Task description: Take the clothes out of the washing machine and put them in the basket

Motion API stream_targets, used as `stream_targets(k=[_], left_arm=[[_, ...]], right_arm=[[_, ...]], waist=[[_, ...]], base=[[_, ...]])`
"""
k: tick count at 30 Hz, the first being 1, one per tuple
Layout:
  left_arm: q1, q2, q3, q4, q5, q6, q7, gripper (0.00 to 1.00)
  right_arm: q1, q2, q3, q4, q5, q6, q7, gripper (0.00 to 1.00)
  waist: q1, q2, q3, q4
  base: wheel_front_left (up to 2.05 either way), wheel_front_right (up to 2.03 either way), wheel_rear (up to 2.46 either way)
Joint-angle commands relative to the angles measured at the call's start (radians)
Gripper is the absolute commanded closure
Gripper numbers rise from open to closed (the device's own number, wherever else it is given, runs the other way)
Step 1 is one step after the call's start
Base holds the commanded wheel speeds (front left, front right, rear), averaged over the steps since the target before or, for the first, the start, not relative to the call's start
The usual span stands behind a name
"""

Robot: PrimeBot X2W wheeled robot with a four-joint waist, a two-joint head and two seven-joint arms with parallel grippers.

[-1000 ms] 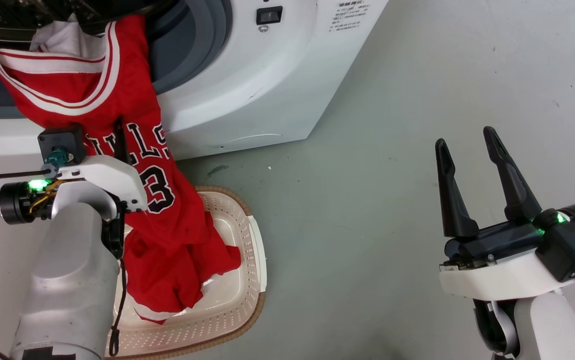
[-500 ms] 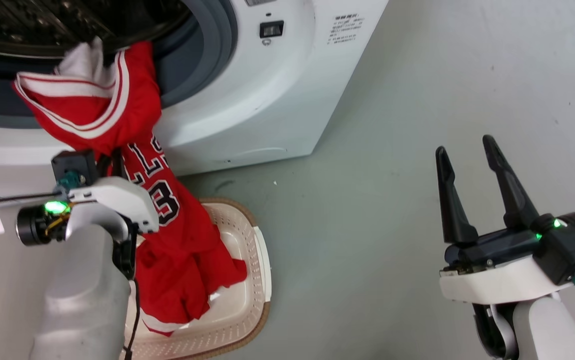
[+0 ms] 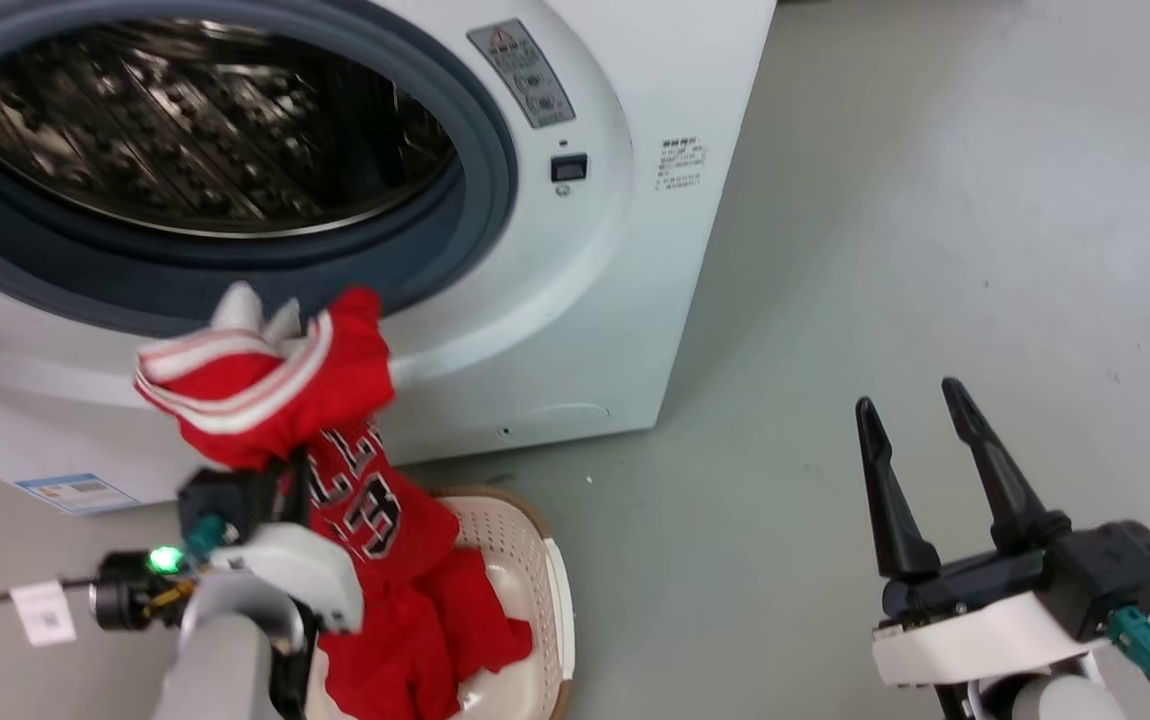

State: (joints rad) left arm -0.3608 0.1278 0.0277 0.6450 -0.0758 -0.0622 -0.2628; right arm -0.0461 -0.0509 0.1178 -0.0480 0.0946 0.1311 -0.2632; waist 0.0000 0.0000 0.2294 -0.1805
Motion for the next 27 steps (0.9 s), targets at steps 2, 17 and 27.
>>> stream_targets(k=[2,17,27], left_arm=[[0.050,-0.009,-0.019,-0.028,0.013,-0.011,-0.003,1.00],[0.179,-0.026,-0.108,-0.050,0.033,-0.051,-0.003,1.00],[0.042,-0.009,-0.139,0.181,0.043,-0.058,-0.003,1.00]], right_arm=[[0.022,0.001,-0.002,0.003,-0.004,-0.001,-0.002,0.00],[0.017,0.001,0.007,-0.014,-0.012,-0.001,-0.002,0.00],[-0.083,0.002,0.009,-0.043,0.007,-0.001,-0.002,0.00]], waist=[[0.0000,0.0000,-0.047,0.023],[0.0000,0.0000,-0.022,0.031],[0.0000,0.0000,0.164,-0.006]], base=[[0.00,0.00,0.00],[0.00,0.00,0.00],[0.00,0.00,0.00]])
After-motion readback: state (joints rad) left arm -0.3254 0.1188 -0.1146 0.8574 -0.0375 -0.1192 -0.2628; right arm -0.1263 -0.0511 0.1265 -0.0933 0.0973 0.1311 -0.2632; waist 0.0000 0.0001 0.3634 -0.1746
